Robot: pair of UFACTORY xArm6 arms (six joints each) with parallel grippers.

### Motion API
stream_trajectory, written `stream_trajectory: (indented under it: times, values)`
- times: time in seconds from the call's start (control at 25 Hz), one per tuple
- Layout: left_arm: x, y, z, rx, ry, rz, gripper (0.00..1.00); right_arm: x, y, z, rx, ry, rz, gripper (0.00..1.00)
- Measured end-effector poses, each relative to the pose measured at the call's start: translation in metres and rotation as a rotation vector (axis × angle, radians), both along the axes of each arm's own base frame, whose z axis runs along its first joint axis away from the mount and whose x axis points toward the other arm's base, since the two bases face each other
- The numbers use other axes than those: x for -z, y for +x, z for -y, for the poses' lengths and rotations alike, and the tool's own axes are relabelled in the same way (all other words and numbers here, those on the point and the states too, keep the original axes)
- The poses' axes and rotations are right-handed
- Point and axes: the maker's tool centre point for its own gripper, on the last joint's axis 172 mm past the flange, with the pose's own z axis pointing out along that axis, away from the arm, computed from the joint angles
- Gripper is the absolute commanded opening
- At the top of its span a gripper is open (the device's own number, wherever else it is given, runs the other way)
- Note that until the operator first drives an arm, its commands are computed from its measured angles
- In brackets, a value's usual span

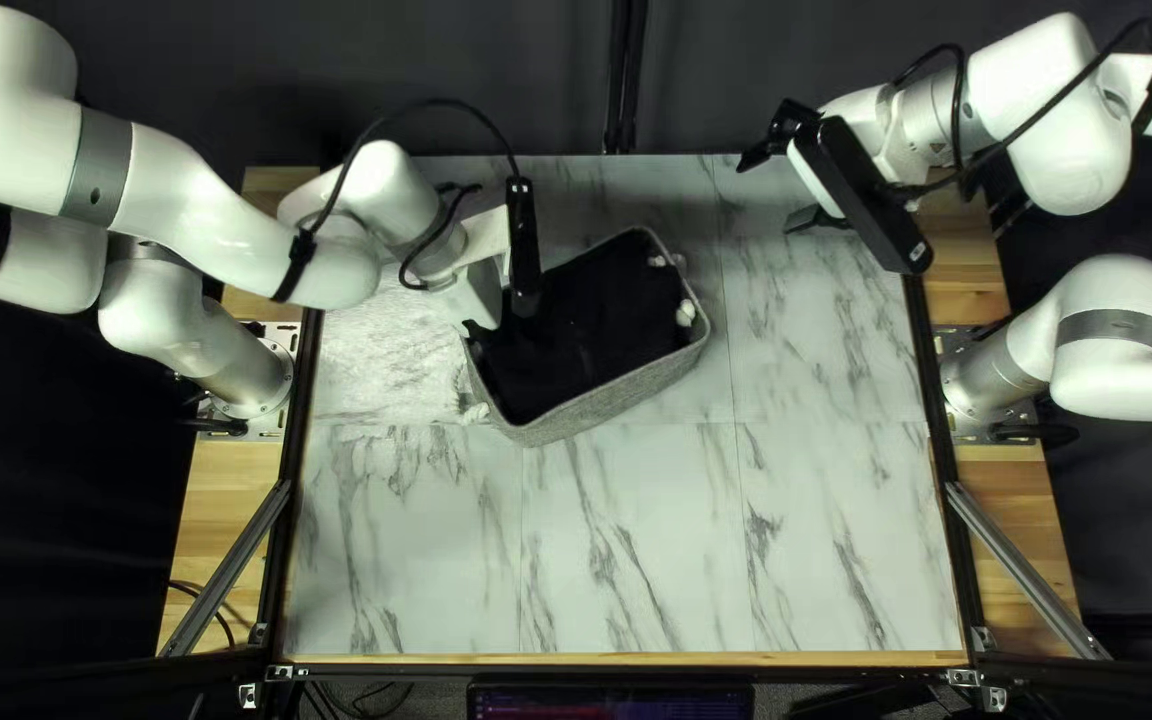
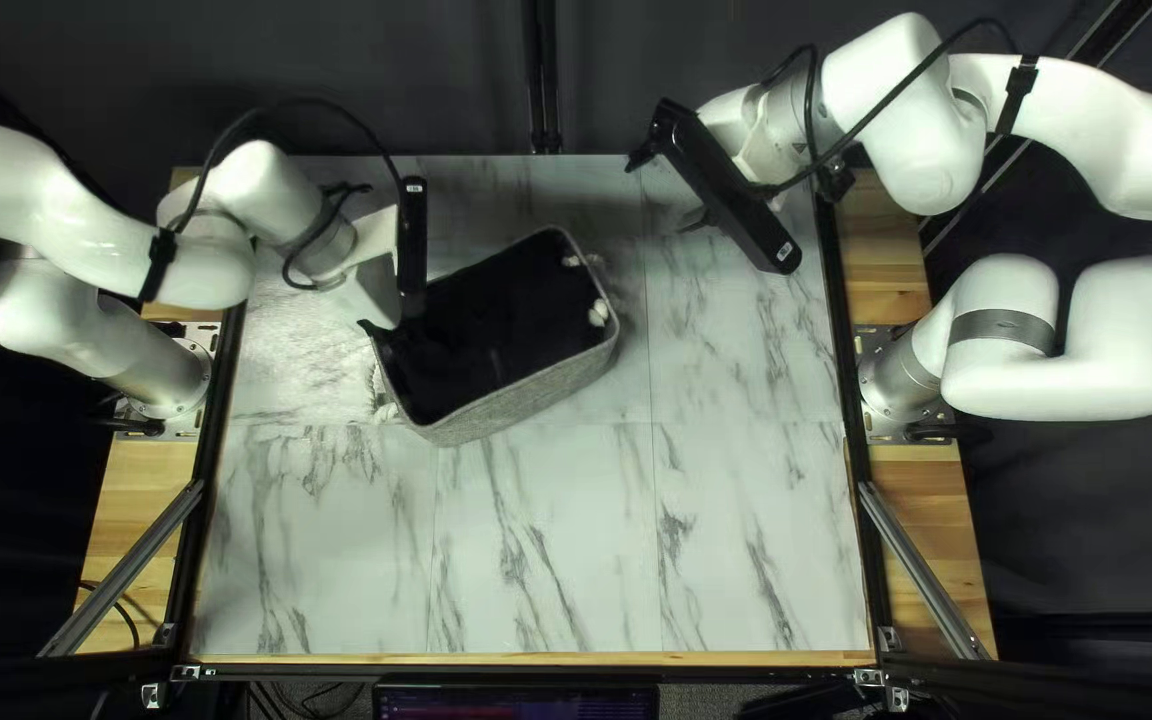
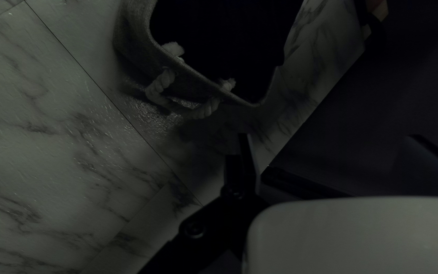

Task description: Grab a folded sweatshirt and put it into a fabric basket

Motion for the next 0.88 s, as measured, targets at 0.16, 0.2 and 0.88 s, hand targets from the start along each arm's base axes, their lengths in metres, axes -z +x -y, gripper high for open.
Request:
stream_trajectory:
  times: [0.16, 0.2, 0.88]
  values:
    - [-0.003, 0.002, 0.001, 0.031, 0.024, 0.002, 0.00, -0.001, 0.000, -0.001, 0.002, 0.006, -0.007, 1.00]
    - [-0.005, 0.002, 0.001, 0.034, 0.027, 0.003, 0.00, -0.001, -0.001, -0.001, 0.002, 0.006, -0.007, 1.00]
    - [-0.089, 0.011, -0.010, -0.087, -0.134, 0.107, 1.00, -0.001, -0.001, -0.001, 0.002, 0.006, -0.007, 1.00]
